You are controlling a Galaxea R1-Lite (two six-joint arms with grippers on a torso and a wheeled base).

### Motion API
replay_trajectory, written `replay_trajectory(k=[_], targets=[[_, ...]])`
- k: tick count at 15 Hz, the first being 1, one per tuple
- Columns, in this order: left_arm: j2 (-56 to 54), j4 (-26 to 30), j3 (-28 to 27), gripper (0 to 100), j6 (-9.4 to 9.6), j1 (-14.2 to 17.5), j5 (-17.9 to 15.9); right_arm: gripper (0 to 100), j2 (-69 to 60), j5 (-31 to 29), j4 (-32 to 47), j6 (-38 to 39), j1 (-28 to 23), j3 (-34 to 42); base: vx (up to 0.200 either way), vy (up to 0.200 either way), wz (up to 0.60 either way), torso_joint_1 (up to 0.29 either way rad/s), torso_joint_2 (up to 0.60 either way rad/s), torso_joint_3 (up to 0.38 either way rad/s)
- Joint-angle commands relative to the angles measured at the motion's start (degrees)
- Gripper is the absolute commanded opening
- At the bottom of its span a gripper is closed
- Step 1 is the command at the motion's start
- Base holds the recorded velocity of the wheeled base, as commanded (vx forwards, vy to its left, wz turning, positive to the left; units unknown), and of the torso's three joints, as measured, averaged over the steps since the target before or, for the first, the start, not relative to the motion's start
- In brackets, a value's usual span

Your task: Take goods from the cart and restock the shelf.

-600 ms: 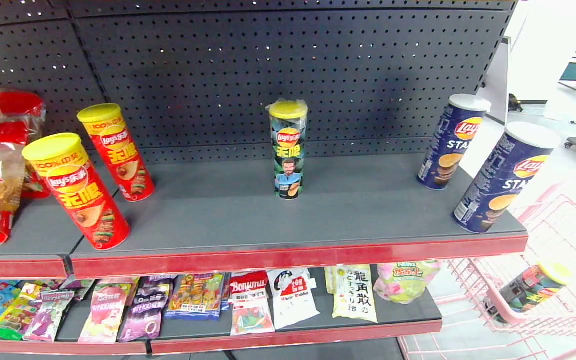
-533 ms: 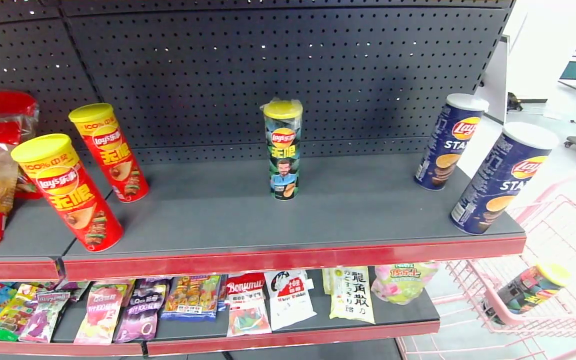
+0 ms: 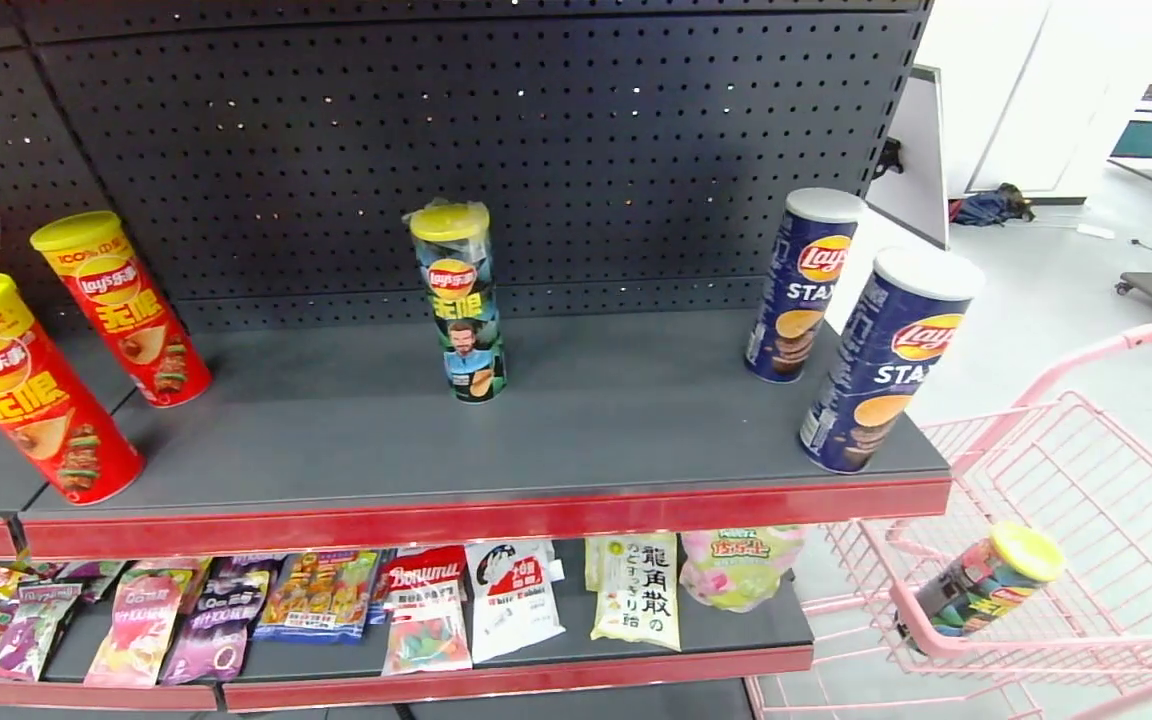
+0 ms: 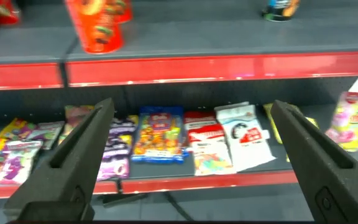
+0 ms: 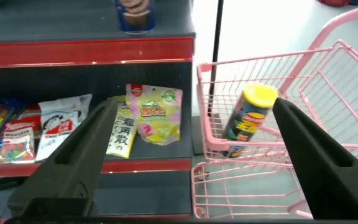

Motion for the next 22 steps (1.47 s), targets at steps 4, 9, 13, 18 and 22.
replay_trajectory(k=[4, 9, 13, 18, 22], targets=[[0.05, -0.01, 0.00, 100, -0.01, 0.02, 0.01, 100, 0.05, 0.10, 0.00, -0.01, 0.04, 0.00, 0.000, -0.200, 0.00, 0.001, 0.00, 0.001], [0.05, -0.01, 0.00, 100, -0.01, 0.02, 0.01, 100, 0.05, 0.02, -0.09, -0.01, 0.04, 0.00, 0.000, -0.080, -0.12, 0.000, 0.00, 0.000], [0.05, -0.01, 0.00, 100, -0.01, 0.02, 0.01, 100, 0.05, 0.02, 0.00, 0.08, 0.04, 0.00, 0.000, 0.000, -0.60, 0.002, 0.01, 0.004], [0.05, -0.01, 0.00, 100, -0.01, 0.02, 0.01, 100, 0.05, 0.02, 0.00, 0.08, -0.04, 0.00, 0.000, 0.000, -0.60, 0.002, 0.00, 0.002], [0.05, -0.01, 0.00, 100, -0.01, 0.02, 0.01, 100, 0.05, 0.02, 0.00, -0.01, -0.04, 0.00, 0.000, 0.000, 0.00, 0.000, 0.00, 0.000]])
